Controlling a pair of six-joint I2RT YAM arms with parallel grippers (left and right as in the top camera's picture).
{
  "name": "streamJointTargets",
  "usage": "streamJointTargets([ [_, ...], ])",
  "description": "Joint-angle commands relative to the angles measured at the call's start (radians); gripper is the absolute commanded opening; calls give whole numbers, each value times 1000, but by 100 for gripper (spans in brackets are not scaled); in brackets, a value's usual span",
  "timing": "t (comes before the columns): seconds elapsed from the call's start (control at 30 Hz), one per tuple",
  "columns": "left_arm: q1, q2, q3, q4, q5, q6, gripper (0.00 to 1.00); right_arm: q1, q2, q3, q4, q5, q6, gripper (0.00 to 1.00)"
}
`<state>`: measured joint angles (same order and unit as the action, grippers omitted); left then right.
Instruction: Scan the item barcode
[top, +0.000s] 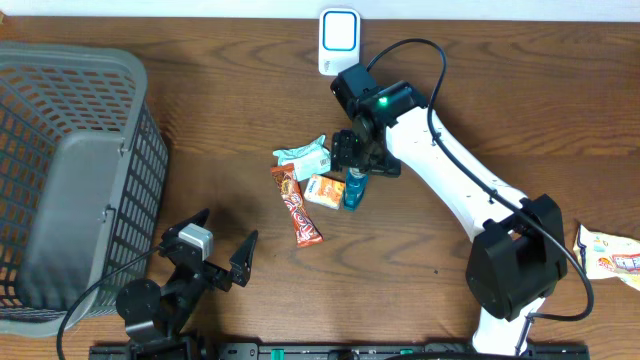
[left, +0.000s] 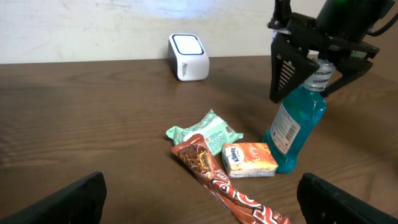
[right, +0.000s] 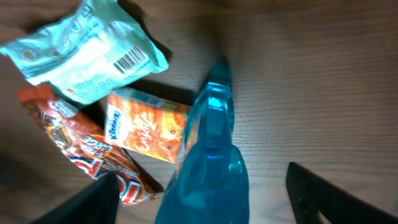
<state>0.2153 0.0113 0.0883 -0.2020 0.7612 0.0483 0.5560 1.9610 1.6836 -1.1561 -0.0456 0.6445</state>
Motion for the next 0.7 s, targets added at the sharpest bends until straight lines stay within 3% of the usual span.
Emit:
streamJointTargets([
  [0.0,2,0,-16,-26,13,-5,98,9,8,4,-13,17,-18,65],
  [0.07,2,0,-16,-25,13,-5,98,9,8,4,-16,16,-65,53],
  [0.3,2,0,-16,-25,13,-5,98,-10,6,7,-62,17,-332,27],
  [0.53,2,0,-16,-26,13,-5,98,-33,6,83,-182,18,-612,20],
  [0.67,2,0,-16,-26,13,-5,98,-31,6,148,-243,38,-758,24],
])
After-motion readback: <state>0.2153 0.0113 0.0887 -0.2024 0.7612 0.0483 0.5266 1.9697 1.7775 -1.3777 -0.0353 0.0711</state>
